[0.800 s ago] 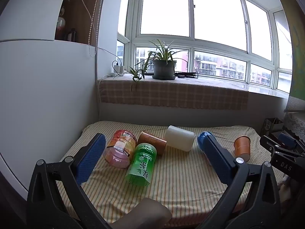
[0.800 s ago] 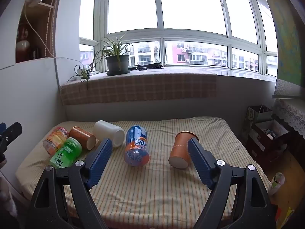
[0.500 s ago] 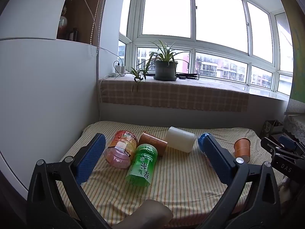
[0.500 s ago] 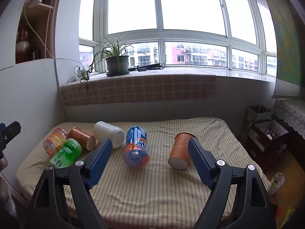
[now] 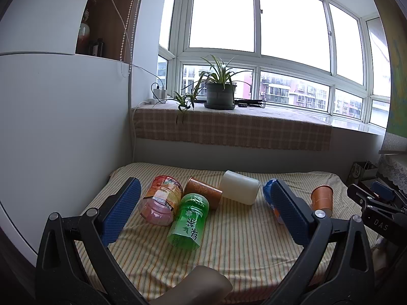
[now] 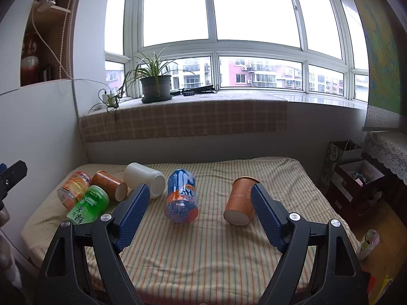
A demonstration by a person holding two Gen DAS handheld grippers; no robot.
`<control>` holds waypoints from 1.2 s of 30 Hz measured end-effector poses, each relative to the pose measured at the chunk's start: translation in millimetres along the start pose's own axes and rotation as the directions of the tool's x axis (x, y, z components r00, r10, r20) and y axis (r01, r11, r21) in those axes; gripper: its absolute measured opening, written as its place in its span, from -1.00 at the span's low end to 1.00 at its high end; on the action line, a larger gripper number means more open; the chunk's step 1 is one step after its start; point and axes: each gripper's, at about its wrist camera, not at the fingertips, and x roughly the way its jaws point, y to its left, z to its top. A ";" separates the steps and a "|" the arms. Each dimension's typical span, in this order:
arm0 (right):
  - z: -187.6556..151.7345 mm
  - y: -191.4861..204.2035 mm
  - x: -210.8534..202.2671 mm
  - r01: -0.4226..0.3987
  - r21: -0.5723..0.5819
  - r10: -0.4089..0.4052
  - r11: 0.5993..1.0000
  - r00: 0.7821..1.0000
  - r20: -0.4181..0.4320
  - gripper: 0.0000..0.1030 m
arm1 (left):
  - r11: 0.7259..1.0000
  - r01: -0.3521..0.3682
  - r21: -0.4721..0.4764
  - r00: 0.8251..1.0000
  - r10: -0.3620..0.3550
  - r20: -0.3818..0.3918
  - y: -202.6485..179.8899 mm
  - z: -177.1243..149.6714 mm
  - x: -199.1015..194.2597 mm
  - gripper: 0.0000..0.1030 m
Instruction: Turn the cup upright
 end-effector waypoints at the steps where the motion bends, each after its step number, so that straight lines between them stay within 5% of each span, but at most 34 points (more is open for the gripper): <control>1: -0.4 0.6 0.3 0.000 0.000 0.000 1.000 1.000 0.001 0.58 | 1.000 0.001 -0.002 1.000 -0.001 -0.001 0.1 0.1 -0.2 1.00; 36: -2.3 -2.2 1.1 -0.012 0.010 0.012 1.000 1.000 -0.007 0.58 | 1.000 0.007 0.000 1.000 -0.007 0.006 -2.8 3.8 -3.7 1.00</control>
